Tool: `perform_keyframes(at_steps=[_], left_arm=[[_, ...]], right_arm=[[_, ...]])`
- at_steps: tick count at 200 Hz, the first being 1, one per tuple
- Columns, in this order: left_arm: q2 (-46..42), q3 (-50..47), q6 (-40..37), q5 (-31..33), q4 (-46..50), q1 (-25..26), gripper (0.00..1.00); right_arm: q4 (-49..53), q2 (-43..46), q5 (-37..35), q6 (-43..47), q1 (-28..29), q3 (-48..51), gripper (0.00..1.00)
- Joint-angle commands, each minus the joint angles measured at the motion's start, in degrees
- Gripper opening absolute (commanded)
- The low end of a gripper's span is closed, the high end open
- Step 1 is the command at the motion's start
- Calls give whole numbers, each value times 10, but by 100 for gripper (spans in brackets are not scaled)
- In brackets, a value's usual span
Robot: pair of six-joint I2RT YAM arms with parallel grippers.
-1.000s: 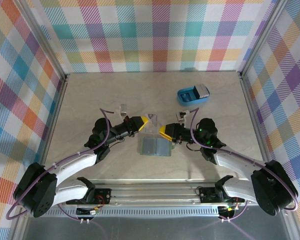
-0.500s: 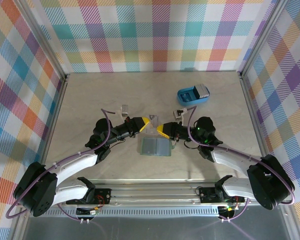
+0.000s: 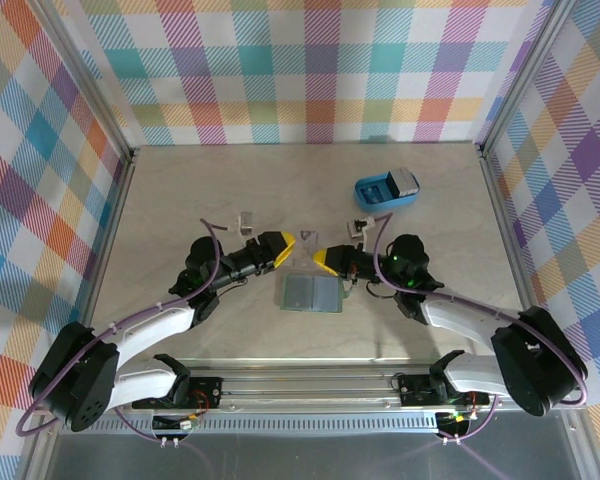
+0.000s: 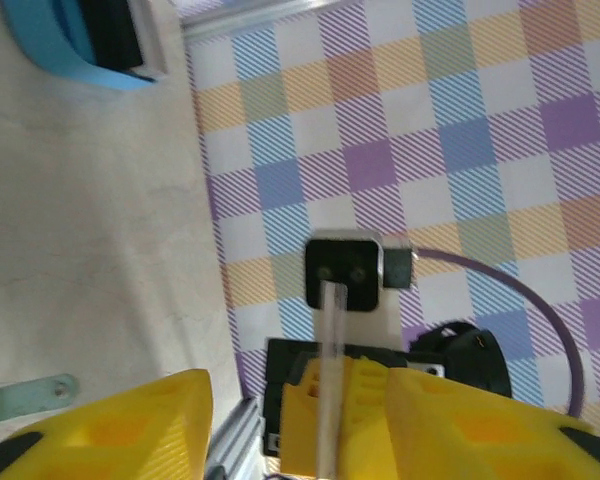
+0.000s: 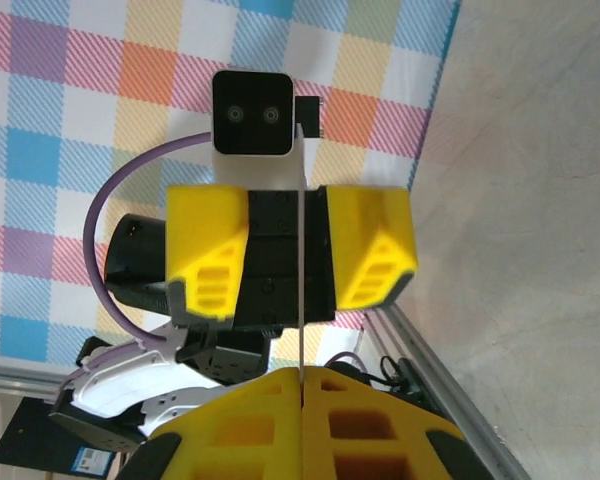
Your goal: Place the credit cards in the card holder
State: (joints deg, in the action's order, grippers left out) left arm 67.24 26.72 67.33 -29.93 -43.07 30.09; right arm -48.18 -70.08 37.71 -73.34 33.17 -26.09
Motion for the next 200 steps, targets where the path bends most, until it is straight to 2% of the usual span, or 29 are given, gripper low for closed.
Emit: perform_keyframes(at_steps=[1, 21, 31, 41, 65, 97, 123, 200], left_arm=[[-33, -3, -66, -14, 102, -20, 50], [-48, 56, -215, 1, 374, -20, 50], [-48, 70, -262, 13, 451, -20, 50], [-48, 65, -284, 16, 481, -21, 52], [-33, 24, -277, -13, 437, -24, 55], [9, -17, -243, -29, 341, -24, 55], [34, -5, -252, -31, 353, -24, 54], [78, -17, -238, -37, 263, -14, 50]], right_arm=[[131, 56, -60, 68, 5, 16, 0], [295, 119, -128, 139, 16, 22, 0], [311, 136, -145, 137, 19, 40, 0], [298, 140, -151, 123, 22, 61, 0], [286, 137, -173, 114, 40, 90, 0], [310, 138, -257, 143, 98, 91, 0], [341, 127, -294, 145, 115, 83, 0], [352, 39, -331, 151, 133, 24, 0]])
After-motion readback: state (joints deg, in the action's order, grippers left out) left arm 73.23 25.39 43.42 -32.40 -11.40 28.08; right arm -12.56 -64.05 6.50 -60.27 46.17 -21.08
